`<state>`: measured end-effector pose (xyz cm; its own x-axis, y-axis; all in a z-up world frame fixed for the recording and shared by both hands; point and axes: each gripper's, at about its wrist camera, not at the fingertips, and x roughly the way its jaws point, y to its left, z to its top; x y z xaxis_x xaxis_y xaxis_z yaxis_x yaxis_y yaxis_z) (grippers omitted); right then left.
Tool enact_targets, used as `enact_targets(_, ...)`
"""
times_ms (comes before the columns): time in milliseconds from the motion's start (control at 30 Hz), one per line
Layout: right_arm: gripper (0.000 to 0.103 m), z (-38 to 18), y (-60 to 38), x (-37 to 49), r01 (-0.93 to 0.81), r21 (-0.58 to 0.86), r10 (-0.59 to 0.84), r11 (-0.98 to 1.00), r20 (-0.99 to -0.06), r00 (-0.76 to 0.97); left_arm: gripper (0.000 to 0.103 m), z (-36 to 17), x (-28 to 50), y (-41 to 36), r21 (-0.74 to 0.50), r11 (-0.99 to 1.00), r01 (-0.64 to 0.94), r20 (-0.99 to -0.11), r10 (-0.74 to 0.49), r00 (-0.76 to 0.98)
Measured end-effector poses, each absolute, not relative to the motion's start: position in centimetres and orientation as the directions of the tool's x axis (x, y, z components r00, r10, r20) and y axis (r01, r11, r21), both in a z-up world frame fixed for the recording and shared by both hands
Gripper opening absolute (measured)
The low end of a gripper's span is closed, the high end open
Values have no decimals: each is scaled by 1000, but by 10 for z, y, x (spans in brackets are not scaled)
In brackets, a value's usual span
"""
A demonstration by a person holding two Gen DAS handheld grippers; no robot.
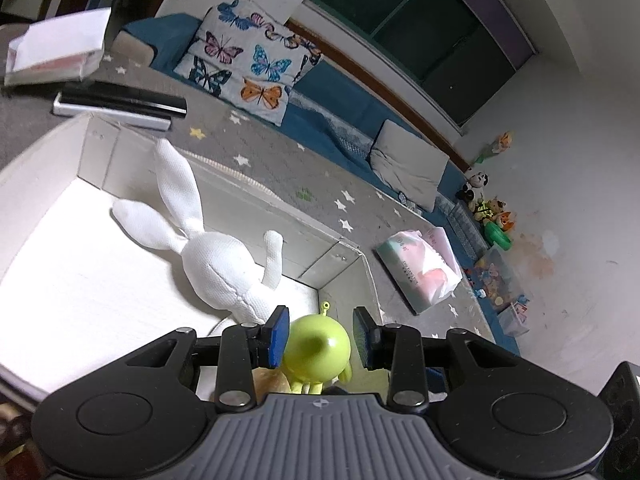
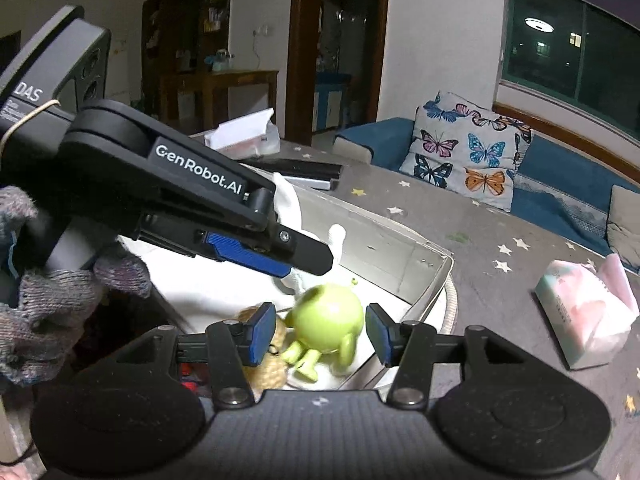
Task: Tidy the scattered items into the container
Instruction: 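Carry the green alien toy over the box and lower it inside, then open the right gripper to release the alien toy and withdraw, then move the right gripper down to the red round toy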
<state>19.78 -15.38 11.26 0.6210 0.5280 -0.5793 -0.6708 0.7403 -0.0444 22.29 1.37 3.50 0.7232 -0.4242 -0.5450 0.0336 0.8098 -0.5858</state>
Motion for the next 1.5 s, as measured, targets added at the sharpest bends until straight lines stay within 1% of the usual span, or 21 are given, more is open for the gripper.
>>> enact_targets(133,51,117,-159,183,-666,-16,547,746,-556,625,37,42,208,15,-567,823,46,-534,-409,740)
enact_targets(433,51,114,-165,151,-657,24,562,754,-542,625,37,57,165,13,-483,872,79,-515,-356,780)
enact_targets(467,52,114,-166,148,-655,30,564,755,-539,626,37,58,160,13,-478,875,83,-511,-354,783)
enact_targets(533,58,115,-167,140,-652,44,571,757,-530,627,37,60,150,14,-472,877,93,-504,-355,788)
enact_targets(567,60,115,-168,137,-651,48,574,757,-526,628,37,60,146,15,-467,879,94,-503,-351,790)
enact_targets(700,60,112,-171,129,-651,72,584,756,-524,620,37,59,127,17,-443,891,97,-503,-336,796)
enact_targets(867,61,106,-170,111,-642,92,583,761,-529,617,37,54,104,22,-435,895,97,-509,-333,794)
enact_targets(933,61,108,-169,102,-651,70,586,756,-516,625,37,52,95,24,-432,896,105,-509,-338,792)
enact_targets(1000,66,110,-167,95,-662,56,593,747,-507,626,37,48,88,27,-435,896,94,-518,-335,787)
enact_targets(1267,66,103,-160,92,-668,72,594,741,-533,602,37,28,73,34,-459,887,61,-557,-340,758)
enact_targets(1500,66,89,-154,94,-679,91,601,729,-560,570,37,18,76,38,-473,880,30,-582,-338,739)
